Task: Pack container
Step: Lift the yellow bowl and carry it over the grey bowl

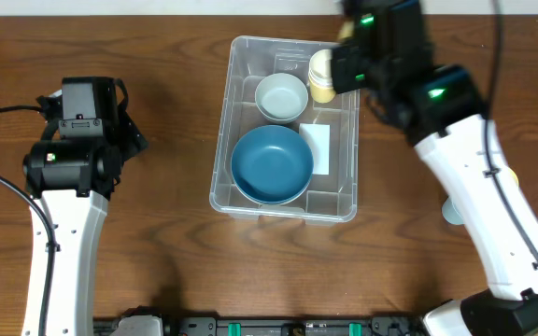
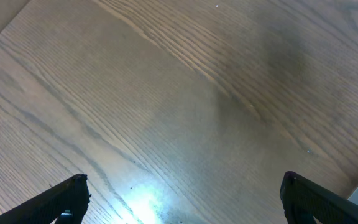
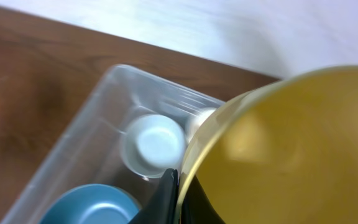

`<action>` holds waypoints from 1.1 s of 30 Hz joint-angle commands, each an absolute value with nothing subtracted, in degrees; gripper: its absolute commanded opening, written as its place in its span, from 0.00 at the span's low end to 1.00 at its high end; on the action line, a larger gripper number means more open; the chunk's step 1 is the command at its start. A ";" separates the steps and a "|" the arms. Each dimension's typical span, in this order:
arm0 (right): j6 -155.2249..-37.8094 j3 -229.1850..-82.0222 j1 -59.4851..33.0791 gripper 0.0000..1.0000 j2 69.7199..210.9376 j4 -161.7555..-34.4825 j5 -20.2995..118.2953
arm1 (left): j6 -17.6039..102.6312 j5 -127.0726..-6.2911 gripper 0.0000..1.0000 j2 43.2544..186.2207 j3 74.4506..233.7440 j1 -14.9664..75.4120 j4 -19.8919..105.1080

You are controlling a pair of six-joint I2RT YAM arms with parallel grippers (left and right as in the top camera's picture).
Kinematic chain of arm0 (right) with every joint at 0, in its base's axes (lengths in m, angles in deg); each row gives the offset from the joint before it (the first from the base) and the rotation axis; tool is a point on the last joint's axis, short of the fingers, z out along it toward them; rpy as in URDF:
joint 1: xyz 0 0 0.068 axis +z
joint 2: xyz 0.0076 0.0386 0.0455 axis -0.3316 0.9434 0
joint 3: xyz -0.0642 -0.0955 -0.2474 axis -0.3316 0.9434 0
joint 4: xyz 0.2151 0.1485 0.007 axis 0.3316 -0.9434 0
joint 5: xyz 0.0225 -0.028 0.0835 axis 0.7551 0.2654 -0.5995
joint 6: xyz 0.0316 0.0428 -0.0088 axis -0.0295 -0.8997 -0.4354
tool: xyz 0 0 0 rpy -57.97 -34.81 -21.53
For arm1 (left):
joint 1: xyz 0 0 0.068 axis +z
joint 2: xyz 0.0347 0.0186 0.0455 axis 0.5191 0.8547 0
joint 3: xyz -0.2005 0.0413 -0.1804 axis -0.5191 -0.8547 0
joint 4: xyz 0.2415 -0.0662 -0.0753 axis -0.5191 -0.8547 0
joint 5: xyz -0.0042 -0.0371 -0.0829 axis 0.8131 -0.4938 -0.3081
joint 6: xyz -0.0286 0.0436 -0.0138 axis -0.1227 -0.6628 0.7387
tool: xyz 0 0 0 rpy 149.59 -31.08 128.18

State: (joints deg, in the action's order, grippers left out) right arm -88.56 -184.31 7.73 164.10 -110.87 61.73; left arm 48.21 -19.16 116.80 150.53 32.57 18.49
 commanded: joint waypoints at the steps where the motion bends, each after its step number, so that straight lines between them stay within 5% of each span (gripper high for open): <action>1: -85.09 -185.51 11.81 0.06 167.01 -109.10 65.25 | 47.88 -17.98 0.98 116.45 150.62 32.77 18.34; 33: -83.16 -185.51 16.27 0.08 190.74 -98.20 64.09 | 47.88 -17.98 0.98 116.45 150.62 32.77 18.36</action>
